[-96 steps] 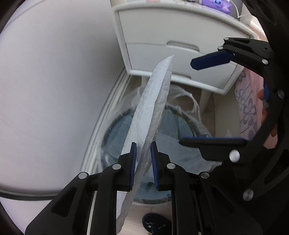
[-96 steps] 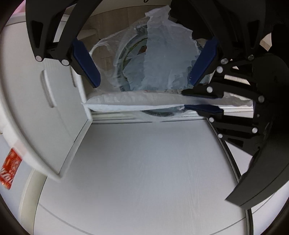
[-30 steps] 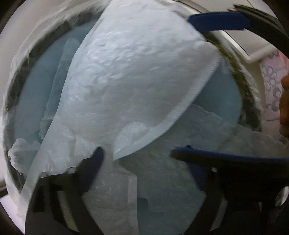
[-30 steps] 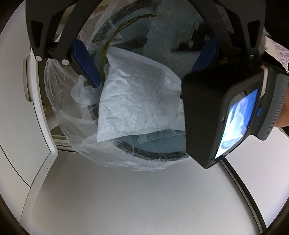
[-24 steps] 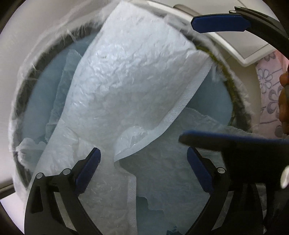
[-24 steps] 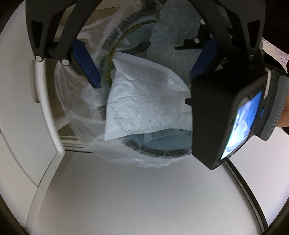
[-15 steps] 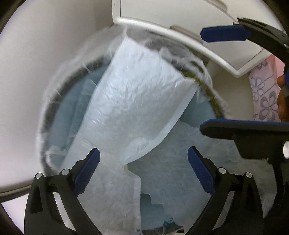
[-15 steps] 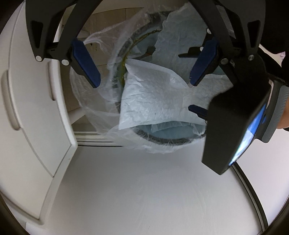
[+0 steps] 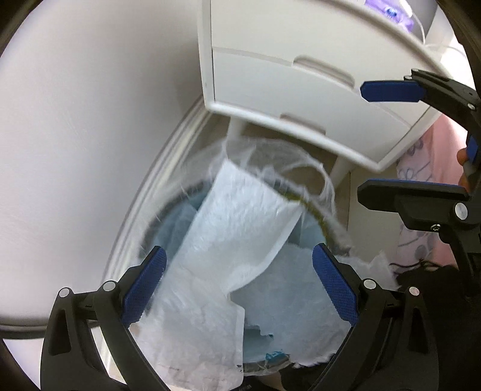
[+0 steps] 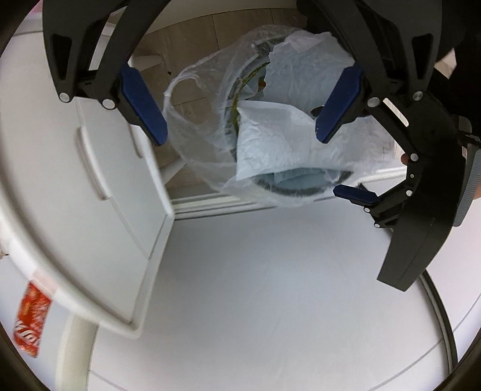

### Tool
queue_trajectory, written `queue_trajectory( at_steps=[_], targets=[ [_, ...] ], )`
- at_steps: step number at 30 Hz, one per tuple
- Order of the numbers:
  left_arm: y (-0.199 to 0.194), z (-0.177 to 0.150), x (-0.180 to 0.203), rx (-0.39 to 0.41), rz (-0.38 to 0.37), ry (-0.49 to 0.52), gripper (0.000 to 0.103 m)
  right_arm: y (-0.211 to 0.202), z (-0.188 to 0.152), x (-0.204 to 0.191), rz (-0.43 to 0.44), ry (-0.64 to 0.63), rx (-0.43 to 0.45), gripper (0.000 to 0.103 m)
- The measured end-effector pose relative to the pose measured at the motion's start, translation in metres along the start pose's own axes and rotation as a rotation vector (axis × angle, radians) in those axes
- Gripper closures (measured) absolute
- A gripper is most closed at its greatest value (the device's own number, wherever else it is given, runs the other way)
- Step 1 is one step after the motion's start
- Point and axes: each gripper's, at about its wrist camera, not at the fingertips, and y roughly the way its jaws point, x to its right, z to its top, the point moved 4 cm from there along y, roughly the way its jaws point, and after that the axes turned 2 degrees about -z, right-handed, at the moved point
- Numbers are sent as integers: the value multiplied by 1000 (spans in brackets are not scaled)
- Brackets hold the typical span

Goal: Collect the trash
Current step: 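Move the right tool up toward the red cola can on the nightstand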

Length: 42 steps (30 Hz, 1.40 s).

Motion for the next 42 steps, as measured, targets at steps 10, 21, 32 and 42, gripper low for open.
queue_trajectory(
  at_steps=[10,21,32,42],
  targets=[
    [-55,35,7,119,72,-2,8,-61,27,10,-56,38,122,7],
    [-110,120,19,282,127,39,8,-108,70,50,-177,104,236,7],
    [-123,210,51,340,134,162,8,-140,90,116,-292,211,284,7],
    [-104,276,67,385,112,211,8,-141,96,178,-366,287,297,7]
  ],
)
